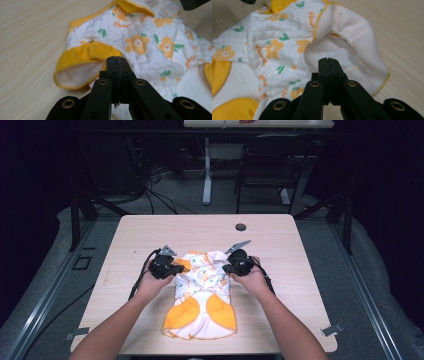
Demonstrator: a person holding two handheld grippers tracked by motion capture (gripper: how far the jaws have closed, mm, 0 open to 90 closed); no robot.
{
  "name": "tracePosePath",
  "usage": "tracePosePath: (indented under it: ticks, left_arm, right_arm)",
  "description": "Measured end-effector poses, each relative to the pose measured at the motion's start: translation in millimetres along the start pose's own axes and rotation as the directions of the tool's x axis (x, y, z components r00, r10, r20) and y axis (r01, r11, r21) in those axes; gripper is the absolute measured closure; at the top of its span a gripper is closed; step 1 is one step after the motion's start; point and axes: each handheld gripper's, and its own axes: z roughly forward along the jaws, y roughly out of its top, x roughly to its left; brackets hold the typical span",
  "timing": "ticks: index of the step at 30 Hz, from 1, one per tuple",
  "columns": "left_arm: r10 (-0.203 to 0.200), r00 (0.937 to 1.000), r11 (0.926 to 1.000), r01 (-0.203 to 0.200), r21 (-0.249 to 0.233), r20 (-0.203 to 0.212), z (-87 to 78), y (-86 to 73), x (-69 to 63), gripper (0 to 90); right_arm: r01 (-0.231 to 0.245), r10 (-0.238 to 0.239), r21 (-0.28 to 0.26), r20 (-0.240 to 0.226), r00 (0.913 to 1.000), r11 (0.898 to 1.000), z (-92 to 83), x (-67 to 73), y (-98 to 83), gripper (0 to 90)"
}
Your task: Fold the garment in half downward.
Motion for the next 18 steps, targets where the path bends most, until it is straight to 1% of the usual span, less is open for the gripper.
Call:
tracePosePath:
  ticks: [2,4,5,7,8,9,10,11,13,15,16,18]
  left_arm:
    - [-0.008,1.0000,1.0000,0.008,-0.004,0.002,5.9,3.5,2.1,90.0]
    - [-0.004,1.0000,1.0000,0.004,0.001,-0.001,12.1,5.8,3.2,90.0]
    - [-0.010,0.9999,1.0000,0.010,0.001,0.006,15.1,6.0,3.4,90.0]
    - [-0.011,0.9999,0.9999,0.011,0.012,0.006,20.8,4.7,3.0,90.0]
    - [-0.007,1.0000,0.9997,0.007,0.024,0.003,23.6,3.5,2.8,90.0]
    - [-0.007,1.0000,0.9997,0.007,0.024,0.003,23.6,3.5,2.8,90.0]
    - [-0.004,1.0000,0.9989,0.004,0.046,0.003,28.0,0.0,2.3,90.0]
    - [-0.008,1.0000,0.9986,0.008,0.052,0.003,30.0,-2.2,2.0,90.0]
    - [-0.007,1.0000,0.9980,0.007,0.063,0.001,33.1,-7.3,1.0,90.0]
    - [-0.018,0.9998,0.9983,0.017,0.055,0.013,32.5,-10.6,0.7,90.0]
    - [-0.011,0.9997,0.9980,0.010,0.062,0.020,31.5,-11.2,0.4,90.0]
    - [-0.006,0.9998,0.9980,0.005,0.063,0.018,30.2,-12.6,-1.9,90.0]
  right_arm:
    - [-0.007,0.007,-0.001,0.016,0.9999,1.000,6.2,-3.1,5.5,89.5]
    - [-0.004,0.003,0.015,0.028,0.9996,1.000,13.1,-5.0,9.5,89.4]
    - [-0.005,0.004,0.021,0.034,0.9994,1.000,16.8,-5.4,10.6,89.4]
    - [-0.021,0.021,0.020,0.021,0.9995,1.000,23.5,-5.3,10.4,89.5]
    - [-0.012,0.011,0.040,0.014,0.9998,0.999,25.8,-4.8,10.2,89.5]
    - [-0.012,0.011,0.040,0.014,0.9998,0.999,25.8,-4.8,10.2,89.5]
    - [0.007,-0.008,0.057,0.017,0.9998,0.998,31.6,-2.7,7.8,89.5]
    - [0.008,-0.009,0.069,0.018,0.9998,0.998,34.0,-1.2,6.4,89.5]
    - [0.031,-0.033,0.102,0.014,0.9994,0.994,36.6,0.0,4.4,89.7]
    - [0.038,-0.039,0.104,0.011,0.9992,0.994,38.3,2.1,1.8,89.8]
    - [0.035,-0.036,0.104,0.007,0.9993,0.994,37.9,2.5,1.3,89.8]
    - [0.042,-0.042,0.107,0.002,0.9991,0.993,37.0,3.3,0.3,89.9]
